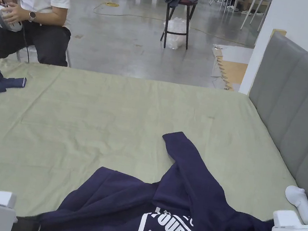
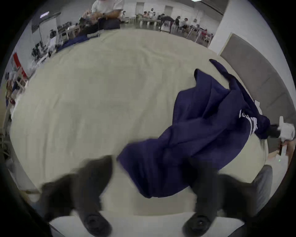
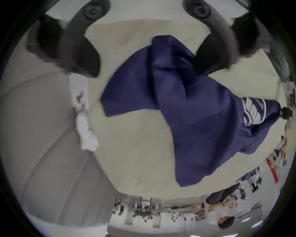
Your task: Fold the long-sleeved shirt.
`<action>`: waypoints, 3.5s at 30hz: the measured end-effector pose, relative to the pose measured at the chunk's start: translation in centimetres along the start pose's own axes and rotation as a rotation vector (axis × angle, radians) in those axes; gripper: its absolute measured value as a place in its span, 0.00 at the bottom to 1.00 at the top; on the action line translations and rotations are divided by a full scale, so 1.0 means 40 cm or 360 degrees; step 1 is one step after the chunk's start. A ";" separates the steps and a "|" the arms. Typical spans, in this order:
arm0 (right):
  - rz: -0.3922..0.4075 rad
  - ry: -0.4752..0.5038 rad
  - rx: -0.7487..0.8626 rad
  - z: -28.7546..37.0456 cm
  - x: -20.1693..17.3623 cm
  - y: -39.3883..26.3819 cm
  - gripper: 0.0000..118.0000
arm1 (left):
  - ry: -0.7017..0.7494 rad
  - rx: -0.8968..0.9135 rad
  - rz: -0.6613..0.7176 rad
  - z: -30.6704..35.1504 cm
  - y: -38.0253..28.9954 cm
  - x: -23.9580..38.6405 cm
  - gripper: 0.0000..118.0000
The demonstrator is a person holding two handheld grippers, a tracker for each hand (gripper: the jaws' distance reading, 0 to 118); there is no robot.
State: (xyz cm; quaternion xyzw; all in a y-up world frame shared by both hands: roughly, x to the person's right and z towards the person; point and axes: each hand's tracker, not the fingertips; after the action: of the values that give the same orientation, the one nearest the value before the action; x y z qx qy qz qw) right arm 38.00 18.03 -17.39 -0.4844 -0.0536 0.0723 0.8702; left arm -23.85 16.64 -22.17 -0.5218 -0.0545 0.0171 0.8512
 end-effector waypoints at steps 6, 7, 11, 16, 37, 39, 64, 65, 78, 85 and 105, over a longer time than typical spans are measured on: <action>-0.0226 0.0209 0.0220 0.144 0.035 0.052 0.11 | -0.0094 0.0189 -0.0013 0.129 0.051 0.015 0.06; -0.0213 0.0188 0.0224 0.167 0.012 0.054 0.00 | -0.0121 0.0238 -0.0036 0.148 0.052 0.015 0.03; -0.0132 0.0233 0.0227 0.185 -0.023 0.060 0.00 | -0.0081 0.0233 -0.0055 0.142 0.039 -0.002 0.17; -0.0119 0.0266 0.0210 0.177 -0.045 0.064 0.00 | -0.0045 0.0097 -0.0058 0.071 0.009 0.020 0.84; 0.0399 0.0605 0.0033 -0.082 -0.473 0.493 0.71 | -0.0065 0.0045 -0.0146 -0.060 -0.030 0.054 0.10; 0.0426 0.0605 -0.0099 -0.162 -0.526 0.513 0.70 | -0.0071 0.0046 -0.0144 -0.060 -0.027 0.053 0.10; -0.0011 0.0636 0.0504 0.182 -0.254 0.658 0.09 | -0.0159 0.0685 -0.0159 0.246 0.330 0.122 0.10; -0.0015 0.0594 0.0594 0.240 -0.227 0.681 0.09 | -0.0126 0.0749 -0.0173 0.288 0.378 0.140 0.10; -0.0262 0.0268 0.1245 0.769 -0.017 1.193 0.08 | -0.0113 0.1347 -0.0207 0.810 1.070 0.342 0.10; -0.0452 0.0288 0.1364 0.812 0.034 1.233 0.08 | -0.0145 0.1366 -0.0160 0.850 1.150 0.392 0.10; -0.0472 0.0246 0.0811 0.143 -0.064 0.789 0.08 | -0.0262 0.0838 -0.0207 0.248 0.812 0.370 0.10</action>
State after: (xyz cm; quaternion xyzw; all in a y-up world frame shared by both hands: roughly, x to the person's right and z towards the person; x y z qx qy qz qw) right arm 32.23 38.78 -41.30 -0.2415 -0.0375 -0.0815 0.9662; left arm -9.36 41.48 -45.51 -0.2750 -0.1505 0.0183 0.9494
